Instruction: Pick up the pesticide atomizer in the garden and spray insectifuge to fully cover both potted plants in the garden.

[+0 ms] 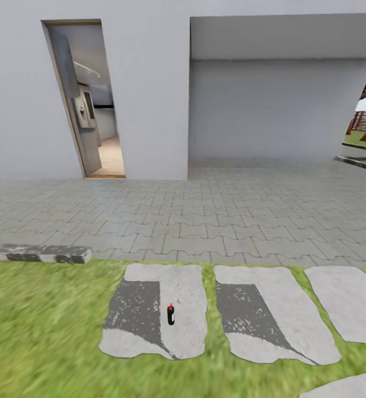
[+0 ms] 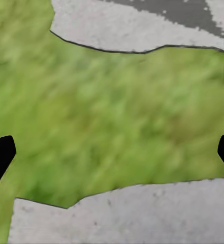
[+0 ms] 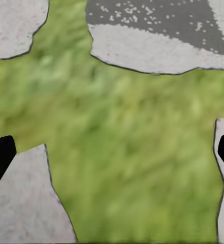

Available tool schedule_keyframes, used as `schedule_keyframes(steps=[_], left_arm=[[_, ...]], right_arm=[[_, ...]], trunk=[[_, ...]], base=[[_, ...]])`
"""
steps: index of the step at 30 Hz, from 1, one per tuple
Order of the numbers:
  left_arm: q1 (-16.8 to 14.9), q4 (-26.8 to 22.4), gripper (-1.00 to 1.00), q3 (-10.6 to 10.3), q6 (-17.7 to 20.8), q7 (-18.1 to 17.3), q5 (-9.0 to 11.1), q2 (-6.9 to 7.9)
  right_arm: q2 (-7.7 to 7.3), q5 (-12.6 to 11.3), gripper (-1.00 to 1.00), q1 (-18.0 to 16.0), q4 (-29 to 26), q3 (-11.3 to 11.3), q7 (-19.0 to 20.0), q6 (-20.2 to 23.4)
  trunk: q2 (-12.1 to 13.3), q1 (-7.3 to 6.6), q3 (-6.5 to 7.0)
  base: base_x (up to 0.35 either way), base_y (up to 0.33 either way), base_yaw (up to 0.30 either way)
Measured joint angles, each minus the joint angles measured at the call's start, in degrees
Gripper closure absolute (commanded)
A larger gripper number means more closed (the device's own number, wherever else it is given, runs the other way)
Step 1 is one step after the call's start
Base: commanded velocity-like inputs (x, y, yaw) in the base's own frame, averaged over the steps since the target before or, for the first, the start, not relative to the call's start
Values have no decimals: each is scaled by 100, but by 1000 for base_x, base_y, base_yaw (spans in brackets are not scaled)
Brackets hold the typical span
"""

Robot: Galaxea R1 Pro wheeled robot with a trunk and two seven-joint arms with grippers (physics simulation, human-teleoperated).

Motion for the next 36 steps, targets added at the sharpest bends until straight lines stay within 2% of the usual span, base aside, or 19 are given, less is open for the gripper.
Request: schedule_keyframes(steps=[7,16,21,24,26,29,31,34,36], left_arm=[[0,0,-100,-3,0,0,-1,-7],[-108,-152,-100,32,35,38,2,-13],[-589,-492,-100,30,104,10,0,-38],[-1099,-551,-100,33,340,24,5,-75],[-1435,-581,-100,35,632,24,16,-104],[-1598,-593,-100,43,743,-3,38,-116],[-1666,-599,-100,40,773,-11,36,-170],[-1710,-603,-100,41,768,22,20,-207],[-1715,-591,-100,39,753,30,19,-209]], right_arm=[[0,1,-100,0,0,0,0,-1],[5,-1,-100,-1,-10,-7,0,1],[8,-7,-100,-6,-124,-8,6,4],[3,-4,-100,-16,-588,-10,15,9],[-5,-1,-100,-34,-1218,-16,13,41],[-8,-1,-100,-125,-1736,-23,5,75],[-7,-9,-100,-339,-1943,-27,3,301],[-8,-15,-100,-763,-2044,-31,9,1050],[-10,-16,-100,-886,-2071,-38,15,1312]], trunk=[[0,0,14],[0,0,17],[0,0,17],[0,0,18],[0,0,18],[0,0,17],[0,0,17],[0,0,17],[0,0,17]], base=[[4,279,-252],[0,94,-37],[0,3,-1],[0,0,0],[0,0,0],[0,0,0],[0,0,0],[0,0,0],[0,0,0]])
